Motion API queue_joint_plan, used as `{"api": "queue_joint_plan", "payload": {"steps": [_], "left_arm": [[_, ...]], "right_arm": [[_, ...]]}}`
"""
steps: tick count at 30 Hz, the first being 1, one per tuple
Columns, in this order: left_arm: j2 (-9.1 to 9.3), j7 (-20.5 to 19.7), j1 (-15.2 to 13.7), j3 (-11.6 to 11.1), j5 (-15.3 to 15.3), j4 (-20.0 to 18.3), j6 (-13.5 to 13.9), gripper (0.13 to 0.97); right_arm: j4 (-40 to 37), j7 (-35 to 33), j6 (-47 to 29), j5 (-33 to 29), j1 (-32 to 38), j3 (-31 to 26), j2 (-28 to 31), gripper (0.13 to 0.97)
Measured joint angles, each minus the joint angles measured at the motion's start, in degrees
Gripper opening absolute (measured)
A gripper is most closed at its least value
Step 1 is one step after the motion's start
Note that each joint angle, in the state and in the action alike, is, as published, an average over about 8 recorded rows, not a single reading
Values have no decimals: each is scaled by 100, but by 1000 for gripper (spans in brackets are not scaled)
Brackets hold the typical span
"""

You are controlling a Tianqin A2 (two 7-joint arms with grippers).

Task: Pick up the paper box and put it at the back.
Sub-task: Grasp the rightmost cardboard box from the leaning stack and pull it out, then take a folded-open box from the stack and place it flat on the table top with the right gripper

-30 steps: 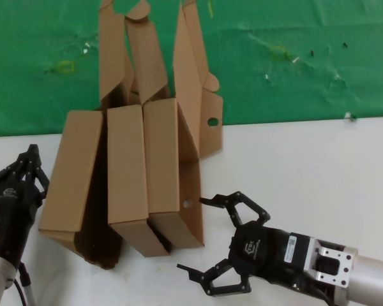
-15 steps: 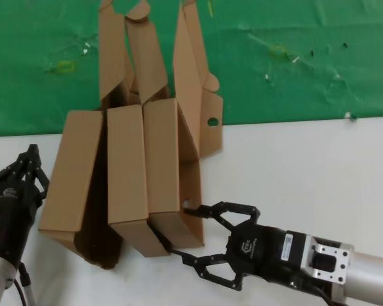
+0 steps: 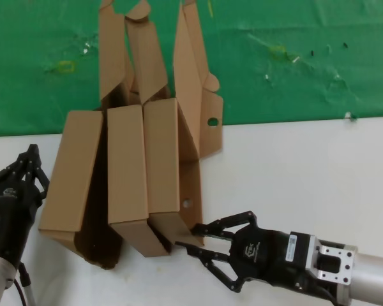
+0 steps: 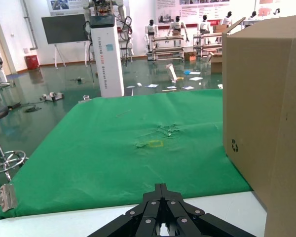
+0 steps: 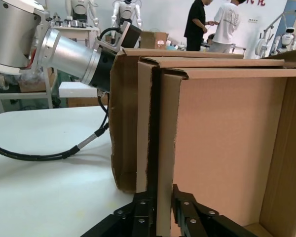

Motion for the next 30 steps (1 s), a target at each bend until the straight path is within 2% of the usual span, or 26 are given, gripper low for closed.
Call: {"api": "queue_joint_plan", "payload": {"steps": [7, 16, 21, 25, 30], "left_arm": [[0, 0, 0, 0, 0, 0, 0, 143], [0, 0, 0, 0, 0, 0, 0, 143], [0, 0, 0, 0, 0, 0, 0, 143], [0, -2, 0, 0, 0, 0, 0, 143], [0, -5, 0, 0, 1, 0, 0, 143]], "right_arm": [[66, 90, 72, -25, -26, 18, 69, 212], [180, 191, 183, -158, -16, -39, 125, 153], [384, 344, 335, -301, -88, 40, 318, 153], [805, 623, 591, -540, -332, 348, 720, 151], [1555, 1011, 950, -838, -939, 1270, 1409, 149]]}}
